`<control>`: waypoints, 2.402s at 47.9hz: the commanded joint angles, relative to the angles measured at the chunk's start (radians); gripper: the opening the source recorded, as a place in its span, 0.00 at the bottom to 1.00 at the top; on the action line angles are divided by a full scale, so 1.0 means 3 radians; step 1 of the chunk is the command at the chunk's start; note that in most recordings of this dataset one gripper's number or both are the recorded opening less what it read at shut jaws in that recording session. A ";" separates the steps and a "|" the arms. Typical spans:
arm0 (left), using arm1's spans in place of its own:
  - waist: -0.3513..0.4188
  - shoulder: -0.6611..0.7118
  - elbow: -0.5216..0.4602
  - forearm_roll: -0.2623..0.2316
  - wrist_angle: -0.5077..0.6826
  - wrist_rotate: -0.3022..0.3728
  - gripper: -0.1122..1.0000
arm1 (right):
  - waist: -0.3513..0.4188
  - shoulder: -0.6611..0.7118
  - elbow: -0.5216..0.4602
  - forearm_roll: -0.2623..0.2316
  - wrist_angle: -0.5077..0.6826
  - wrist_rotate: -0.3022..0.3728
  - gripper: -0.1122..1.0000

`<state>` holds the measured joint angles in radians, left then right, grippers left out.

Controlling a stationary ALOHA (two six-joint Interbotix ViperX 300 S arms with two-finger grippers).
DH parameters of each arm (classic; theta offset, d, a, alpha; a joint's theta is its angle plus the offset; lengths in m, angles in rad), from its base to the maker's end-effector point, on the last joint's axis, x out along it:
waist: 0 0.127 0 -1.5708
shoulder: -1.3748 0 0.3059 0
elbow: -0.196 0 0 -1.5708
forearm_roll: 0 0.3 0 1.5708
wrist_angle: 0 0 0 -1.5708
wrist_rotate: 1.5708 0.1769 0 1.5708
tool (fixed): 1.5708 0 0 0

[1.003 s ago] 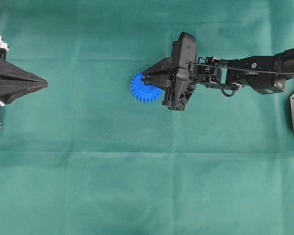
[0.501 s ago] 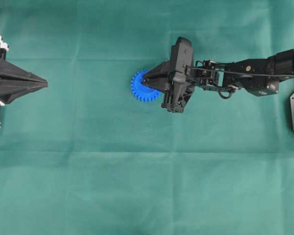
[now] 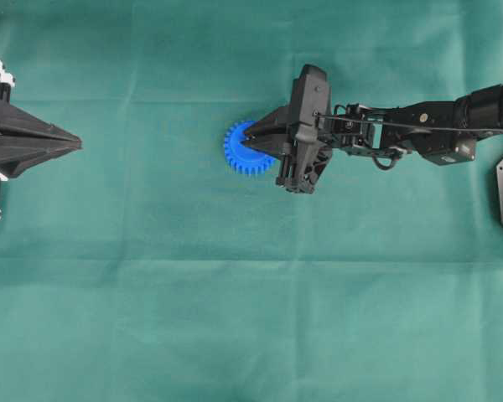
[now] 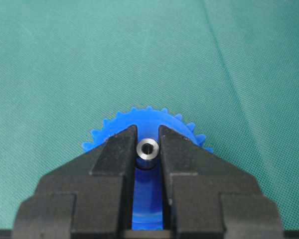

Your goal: Insert the shaft placed at a random location into the center hole of the medium gear at another random location.

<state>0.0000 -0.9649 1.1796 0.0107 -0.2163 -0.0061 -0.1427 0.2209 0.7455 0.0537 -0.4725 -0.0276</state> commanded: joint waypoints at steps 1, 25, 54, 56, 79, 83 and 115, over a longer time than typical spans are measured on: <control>0.0000 0.0015 -0.0087 0.0010 -0.0015 0.0000 0.10 | 0.0000 -0.0041 -0.0061 0.0005 -0.0046 -0.0015 0.23; 0.0000 0.0015 -0.0087 0.0010 -0.0015 -0.0005 0.10 | 0.0000 -0.0266 -0.0010 0.0005 0.0056 -0.0026 0.88; 0.0000 0.0015 -0.0087 0.0010 -0.0015 -0.0005 0.10 | 0.0000 -0.0741 0.0128 0.0000 0.0266 -0.0026 0.87; 0.0000 0.0015 -0.0087 0.0010 -0.0015 -0.0005 0.10 | -0.0005 -0.0762 0.0148 0.0000 0.0276 -0.0026 0.87; 0.0000 0.0015 -0.0087 0.0010 -0.0015 -0.0020 0.10 | 0.0000 -0.1381 0.0665 0.0010 0.0327 -0.0005 0.87; 0.0000 0.0015 -0.0087 0.0010 -0.0015 -0.0020 0.10 | 0.0000 -0.1498 0.0752 0.0010 0.0358 -0.0005 0.87; 0.0000 0.0015 -0.0087 0.0010 -0.0015 -0.0026 0.10 | 0.0000 -0.1600 0.0828 0.0015 0.0394 -0.0005 0.87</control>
<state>0.0000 -0.9649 1.1796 0.0123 -0.2163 -0.0123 -0.1427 -0.2439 1.0048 0.0552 -0.3543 -0.0276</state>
